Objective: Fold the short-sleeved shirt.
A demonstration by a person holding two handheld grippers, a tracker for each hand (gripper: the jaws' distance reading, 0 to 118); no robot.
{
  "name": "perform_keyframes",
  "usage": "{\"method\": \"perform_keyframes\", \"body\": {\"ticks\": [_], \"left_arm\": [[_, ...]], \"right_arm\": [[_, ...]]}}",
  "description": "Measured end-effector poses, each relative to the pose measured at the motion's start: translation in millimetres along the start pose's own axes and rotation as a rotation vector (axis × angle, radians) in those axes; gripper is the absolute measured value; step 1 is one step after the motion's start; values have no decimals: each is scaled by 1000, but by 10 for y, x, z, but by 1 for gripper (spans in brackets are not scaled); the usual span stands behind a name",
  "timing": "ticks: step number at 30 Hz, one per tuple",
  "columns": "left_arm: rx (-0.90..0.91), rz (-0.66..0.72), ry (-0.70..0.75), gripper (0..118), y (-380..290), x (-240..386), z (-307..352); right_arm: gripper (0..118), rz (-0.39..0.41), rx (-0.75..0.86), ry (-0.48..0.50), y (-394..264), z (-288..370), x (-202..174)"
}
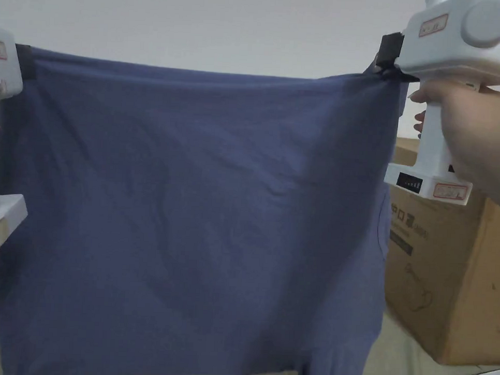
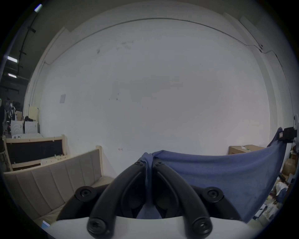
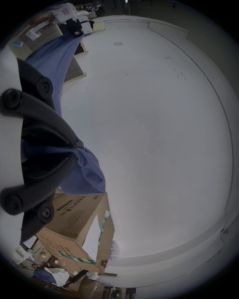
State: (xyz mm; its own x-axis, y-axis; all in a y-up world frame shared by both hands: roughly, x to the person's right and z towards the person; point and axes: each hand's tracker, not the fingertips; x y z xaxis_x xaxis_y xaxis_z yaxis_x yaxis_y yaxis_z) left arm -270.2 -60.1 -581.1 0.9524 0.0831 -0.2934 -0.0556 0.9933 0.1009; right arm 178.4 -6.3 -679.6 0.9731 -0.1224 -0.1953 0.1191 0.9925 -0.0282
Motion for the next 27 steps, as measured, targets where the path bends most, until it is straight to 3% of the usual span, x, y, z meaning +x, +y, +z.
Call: {"method": "perform_keyframes", "body": {"ticks": [4, 11, 12, 19, 27], "left_arm": [[-28, -24, -18, 5, -294, -7, -23], [-253, -3, -84, 5, -1195, -162, 287], [-289, 22, -95, 5, -1370, -201, 406], [-422, 28, -181, 5, -2223, -451, 1482], [-458, -2, -214, 5, -2449, -785, 2932]], "right_arm": [[3, 31, 7, -8, -306, -37, 20], [3, -13, -116, 7, -1474, 295, 313], [3, -52, -166, 34, -1704, 449, 338], [3, -96, -283, 21, -2863, 1664, 523], [3, -179, -320, 35, -3019, 3249, 541]]}}
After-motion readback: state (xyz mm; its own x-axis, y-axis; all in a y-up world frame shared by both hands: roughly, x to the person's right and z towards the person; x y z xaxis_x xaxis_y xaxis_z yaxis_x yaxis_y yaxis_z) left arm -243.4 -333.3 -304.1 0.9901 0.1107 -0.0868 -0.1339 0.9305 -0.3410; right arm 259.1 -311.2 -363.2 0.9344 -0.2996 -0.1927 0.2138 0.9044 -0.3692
